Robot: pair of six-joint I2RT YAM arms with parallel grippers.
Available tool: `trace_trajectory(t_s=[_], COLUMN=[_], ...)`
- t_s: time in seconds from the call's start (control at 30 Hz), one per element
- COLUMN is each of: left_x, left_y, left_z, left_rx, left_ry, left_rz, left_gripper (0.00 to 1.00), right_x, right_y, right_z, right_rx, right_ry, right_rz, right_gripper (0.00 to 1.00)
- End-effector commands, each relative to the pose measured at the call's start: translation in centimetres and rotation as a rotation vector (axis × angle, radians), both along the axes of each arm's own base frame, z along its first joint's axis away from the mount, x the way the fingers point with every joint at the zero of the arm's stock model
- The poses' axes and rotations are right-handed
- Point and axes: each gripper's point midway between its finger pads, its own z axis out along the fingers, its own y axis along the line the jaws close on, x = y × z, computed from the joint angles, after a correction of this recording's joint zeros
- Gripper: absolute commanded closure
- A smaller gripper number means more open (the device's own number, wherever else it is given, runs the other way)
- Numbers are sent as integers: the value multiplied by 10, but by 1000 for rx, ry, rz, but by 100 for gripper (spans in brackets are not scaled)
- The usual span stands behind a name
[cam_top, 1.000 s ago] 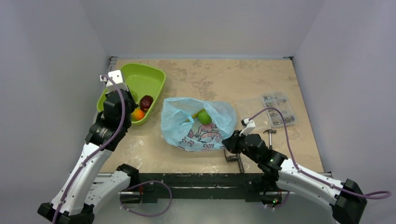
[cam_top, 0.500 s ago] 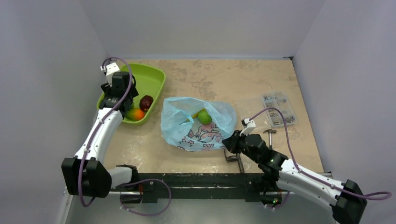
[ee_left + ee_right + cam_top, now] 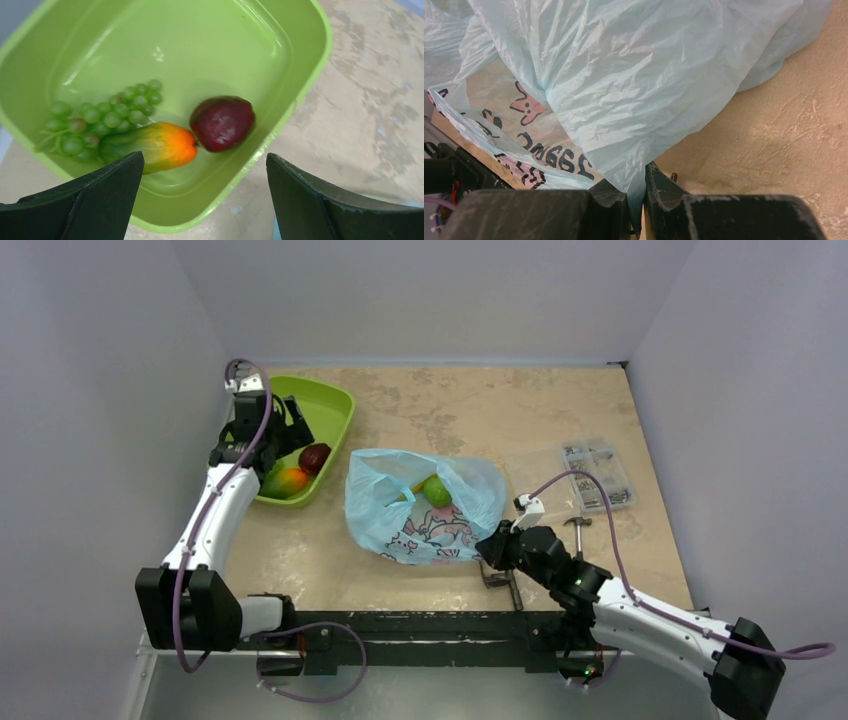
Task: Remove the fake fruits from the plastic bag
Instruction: Place the fake fruit on the plate, then take out the fake fruit from the plastic bag.
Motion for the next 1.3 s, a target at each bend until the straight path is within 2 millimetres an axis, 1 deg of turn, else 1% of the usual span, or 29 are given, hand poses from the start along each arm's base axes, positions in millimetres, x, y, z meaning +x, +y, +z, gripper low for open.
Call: trace_trajectory(t_s=[0.0, 0.07, 0.13, 0.23, 0.27, 0.33, 0.37, 0.43, 0.5, 0.57, 0.63, 0.73, 0.83, 0.9, 0.93, 0.97, 1.03, 1.1, 1.2, 1.27], left_x=[11, 11, 7, -4, -9, -23, -32, -46, -61, -76, -90, -107, -119, -125, -131, -135, -139, -142, -141, -140], left_y=[-51, -72, -92, -122, -131, -150, -164, -181, -197, -210, -219, -234, -243, -250, -259, -264, -276, -285, -293, -297], left_z=[17, 24, 33, 52, 59, 67, 72, 76, 78, 71, 62, 39, 21, 14, 13, 10, 15, 10, -3, -8], left_rx=[-170, -216, -235, -200, -176, -146, -143, -136, -159, -202, -246, -335, -362, -366, -369, -359, -331, -289, -225, -192], left_ry=[-43, -66, -100, -192, -229, -270, -293, -325, -336, -320, -311, -277, -254, -257, -271, -276, -322, -315, -285, -277], left_rz=[-229, -334, -426, -577, -620, -695, -743, -807, -858, -893, -902, -903, -878, -864, -879, -885, -891, -903, -896, -886], left_gripper=[8, 12, 13, 14, 14, 14, 14, 14, 10, 6, 5, 4, 5, 6, 6, 7, 7, 8, 9, 12], right_x=[5, 5, 5, 5, 5, 5, 5, 4, 4, 4, 4, 4, 4, 3, 3, 3, 3, 3, 2, 2], right_y=[5, 5, 5, 4, 3, 3, 3, 3, 3, 3, 4, 3, 3, 4, 4, 5, 5, 5, 4, 4], right_z=[15, 15, 15, 17, 18, 19, 19, 19, 20, 20, 20, 21, 22, 23, 23, 22, 21, 21, 22, 24], right_rx=[35, 35, 38, 45, 47, 51, 53, 56, 59, 58, 56, 59, 68, 71, 71, 68, 63, 62, 68, 78], right_ry=[-37, -39, -40, -47, -49, -51, -53, -55, -57, -55, -53, -58, -65, -68, -67, -65, -61, -60, -64, -71], right_rz=[-5, -7, -6, -11, -11, -12, -13, -13, -10, -8, -7, -7, -6, -1, 2, 5, 7, 9, 7, 6], right_gripper=[89, 89, 89, 89, 89, 89, 89, 89, 89, 89, 89, 89, 89, 89, 89, 89, 89, 89, 89, 89])
